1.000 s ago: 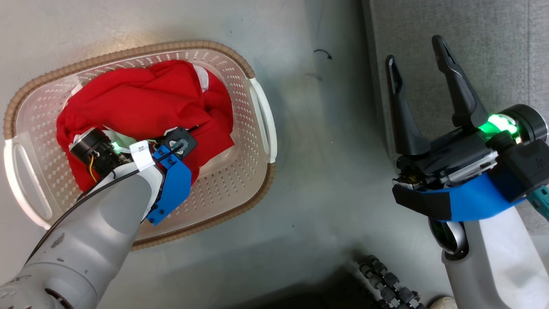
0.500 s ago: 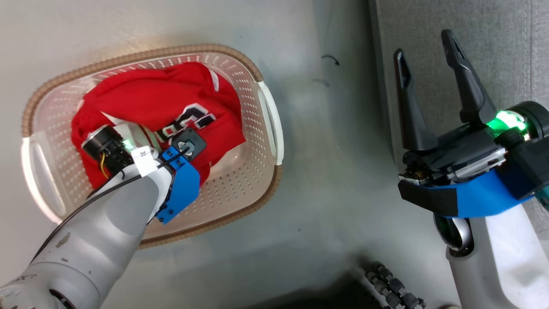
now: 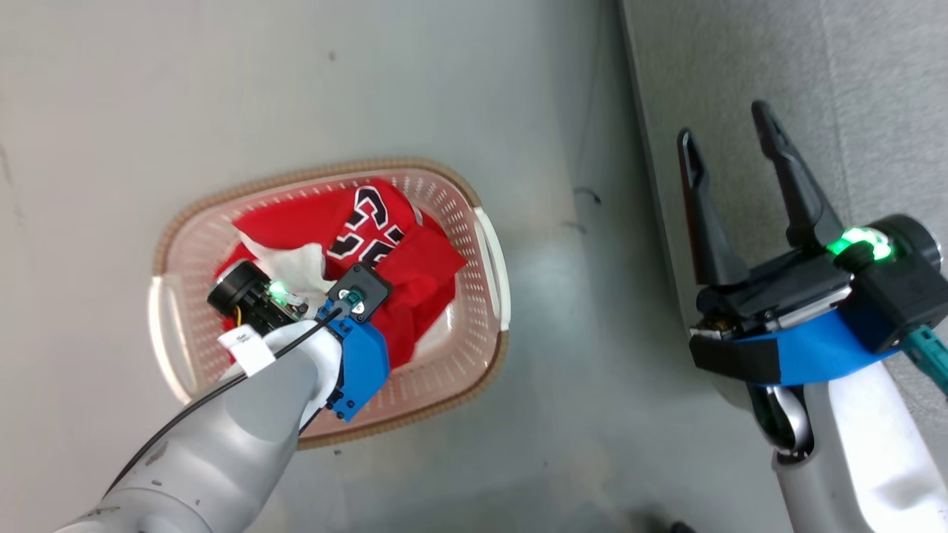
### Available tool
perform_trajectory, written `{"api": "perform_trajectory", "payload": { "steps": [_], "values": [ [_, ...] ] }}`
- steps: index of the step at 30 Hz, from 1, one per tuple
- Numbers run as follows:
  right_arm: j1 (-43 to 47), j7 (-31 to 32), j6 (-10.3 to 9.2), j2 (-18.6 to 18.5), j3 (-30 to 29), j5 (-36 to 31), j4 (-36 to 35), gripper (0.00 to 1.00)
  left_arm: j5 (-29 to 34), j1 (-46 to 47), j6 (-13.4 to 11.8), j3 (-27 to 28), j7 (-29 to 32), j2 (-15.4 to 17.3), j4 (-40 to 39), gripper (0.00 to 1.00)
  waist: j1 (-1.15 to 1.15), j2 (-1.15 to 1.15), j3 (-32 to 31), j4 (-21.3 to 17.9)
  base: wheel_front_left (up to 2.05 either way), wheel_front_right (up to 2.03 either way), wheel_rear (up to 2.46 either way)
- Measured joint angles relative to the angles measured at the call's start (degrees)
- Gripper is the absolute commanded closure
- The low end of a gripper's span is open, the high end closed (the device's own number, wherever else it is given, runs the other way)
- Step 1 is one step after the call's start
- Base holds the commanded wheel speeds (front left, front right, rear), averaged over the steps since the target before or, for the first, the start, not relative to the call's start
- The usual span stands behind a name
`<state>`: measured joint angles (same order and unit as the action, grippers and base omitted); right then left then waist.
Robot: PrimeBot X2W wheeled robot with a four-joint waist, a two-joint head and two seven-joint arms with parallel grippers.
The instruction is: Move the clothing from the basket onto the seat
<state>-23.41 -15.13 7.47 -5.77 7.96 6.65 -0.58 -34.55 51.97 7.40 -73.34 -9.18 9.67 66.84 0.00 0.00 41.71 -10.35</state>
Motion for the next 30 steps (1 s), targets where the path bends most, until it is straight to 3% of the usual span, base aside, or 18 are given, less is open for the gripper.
{"api": "perform_trajectory", "payload": {
  "steps": [6,13,20,30],
  "values": [
    [2.4,0.0,0.0,0.1,0.0,0.1,1.5,0.0,-4.5,-1.8,0.0,1.0,-4.6,-0.6,0.0,1.0,0.0,0.0,-6.7,1.3,0.0,0.0,0.0],
    [5.9,0.0,0.0,0.6,0.0,0.2,3.3,0.0,-7.6,-3.6,0.0,5.8,-5.8,0.0,-3.5,1.0,-0.01,0.0,-14.9,2.6,0.0,0.0,0.0],
    [9.3,0.0,0.0,1.1,-0.4,0.4,4.8,0.0,-5.3,-8.2,-0.2,13.1,-5.8,2.7,-11.3,1.0,-0.01,0.0,-22.5,3.7,0.0,0.0,0.0],
    [13.7,0.0,0.0,1.7,-0.6,0.2,5.8,0.0,-0.4,-13.4,-0.9,27.4,-5.8,4.0,-23.8,1.0,-0.01,0.0,-31.3,5.0,0.0,0.0,0.0]
  ]
}}
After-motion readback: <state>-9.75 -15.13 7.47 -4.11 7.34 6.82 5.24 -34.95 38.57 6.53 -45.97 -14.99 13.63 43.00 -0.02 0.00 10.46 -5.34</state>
